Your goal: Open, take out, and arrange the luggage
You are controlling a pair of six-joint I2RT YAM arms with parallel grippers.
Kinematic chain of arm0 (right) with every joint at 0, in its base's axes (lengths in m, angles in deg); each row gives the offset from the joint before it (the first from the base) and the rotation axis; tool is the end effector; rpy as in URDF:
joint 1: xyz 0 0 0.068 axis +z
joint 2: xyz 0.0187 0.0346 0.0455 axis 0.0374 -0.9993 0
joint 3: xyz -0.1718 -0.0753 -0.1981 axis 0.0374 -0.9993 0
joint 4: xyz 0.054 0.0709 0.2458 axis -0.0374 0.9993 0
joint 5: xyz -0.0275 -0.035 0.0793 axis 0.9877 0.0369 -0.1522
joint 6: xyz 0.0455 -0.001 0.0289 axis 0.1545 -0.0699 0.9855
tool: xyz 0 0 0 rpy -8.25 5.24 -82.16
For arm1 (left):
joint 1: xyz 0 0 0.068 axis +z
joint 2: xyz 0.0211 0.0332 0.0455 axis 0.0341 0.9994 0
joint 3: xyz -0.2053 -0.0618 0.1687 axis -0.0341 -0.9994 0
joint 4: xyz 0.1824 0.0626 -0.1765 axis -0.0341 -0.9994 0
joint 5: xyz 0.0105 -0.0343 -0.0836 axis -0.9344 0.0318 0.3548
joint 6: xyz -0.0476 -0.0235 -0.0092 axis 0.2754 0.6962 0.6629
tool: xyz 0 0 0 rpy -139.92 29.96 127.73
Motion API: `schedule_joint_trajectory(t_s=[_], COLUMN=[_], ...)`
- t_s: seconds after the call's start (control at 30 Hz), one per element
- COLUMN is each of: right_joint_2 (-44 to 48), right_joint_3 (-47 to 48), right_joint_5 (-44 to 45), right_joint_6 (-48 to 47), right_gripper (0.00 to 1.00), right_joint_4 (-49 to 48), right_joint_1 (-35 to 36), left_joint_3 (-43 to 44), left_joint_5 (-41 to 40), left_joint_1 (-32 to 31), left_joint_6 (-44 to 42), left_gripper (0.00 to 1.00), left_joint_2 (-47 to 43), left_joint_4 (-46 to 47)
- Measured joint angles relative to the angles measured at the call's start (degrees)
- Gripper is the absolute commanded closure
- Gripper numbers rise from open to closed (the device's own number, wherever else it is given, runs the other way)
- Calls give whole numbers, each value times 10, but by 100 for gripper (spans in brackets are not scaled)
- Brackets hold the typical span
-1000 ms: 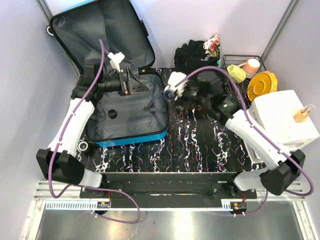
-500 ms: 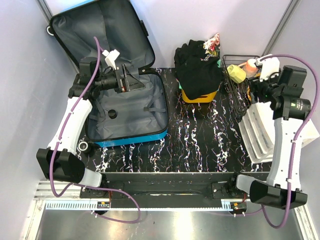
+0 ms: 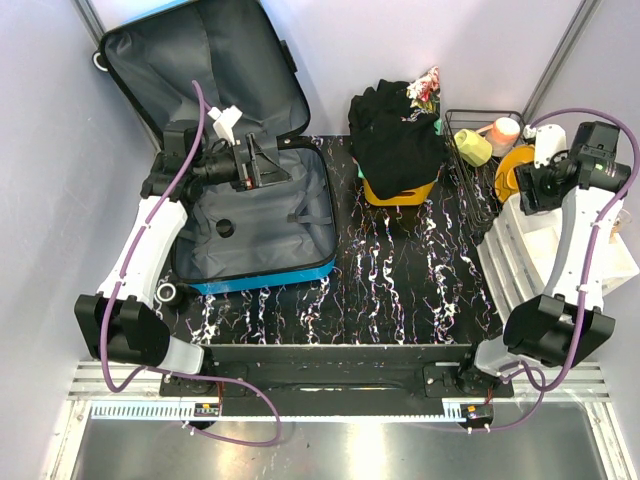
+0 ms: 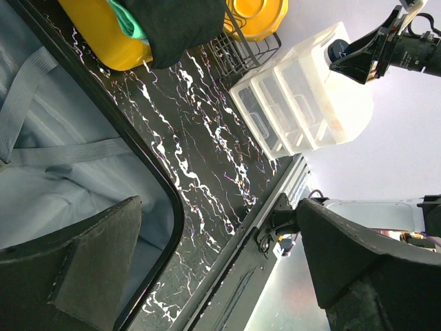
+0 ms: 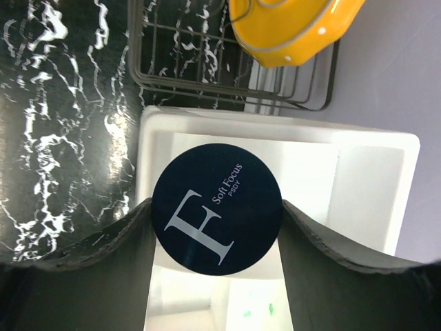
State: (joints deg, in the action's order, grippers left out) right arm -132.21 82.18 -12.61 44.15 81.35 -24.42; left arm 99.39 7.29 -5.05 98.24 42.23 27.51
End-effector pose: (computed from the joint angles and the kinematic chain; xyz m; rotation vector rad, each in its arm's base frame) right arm 0.2659 -0.1035 0.4065 -0.4303 2.4194 -0.3045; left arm 0.3093 -0.0663 0.3885 0.2313 2.0606 -1.2982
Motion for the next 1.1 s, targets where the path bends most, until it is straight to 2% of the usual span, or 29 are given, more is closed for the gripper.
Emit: schedule_joint_trajectory(t_s=[0.37,0.6,0.7,0.73,0.83,0.9,0.97,1.1], right_joint_2=[-27,-45,-45,-46,-51,-57,-63,-64], right_joint_3=[13,13,13,13,13,13,13,13], right_joint_5=[33,31,31,31,31,32,33,33], right_joint_6=[-31,-46,-54,-58,-68,-74,-78,-84], right_gripper=[57,56,52,47,42,28,19,7], right_joint_4=[1,-1,-7,-10,-16,-20,-23,-28], right_joint_1=[-22,-53,-62,-64,-68,-68,-69,-70], left_joint_3=[2,40,56,61,74,82,90,92], left_joint_5=[2,2,2,2,1,0,-1,-3], left_joint_1=[0,0,0,0,0,0,0,0], left_joint_6=[-2,-7,-11,-12,-17,-23,-29,-43], left_gripper=[1,1,1,1,1,1,1,1], left_joint_2=[1,27,43,47,60,66,71,71], left_joint_4=[-2,-19,-25,-27,-31,-39,-49,-61])
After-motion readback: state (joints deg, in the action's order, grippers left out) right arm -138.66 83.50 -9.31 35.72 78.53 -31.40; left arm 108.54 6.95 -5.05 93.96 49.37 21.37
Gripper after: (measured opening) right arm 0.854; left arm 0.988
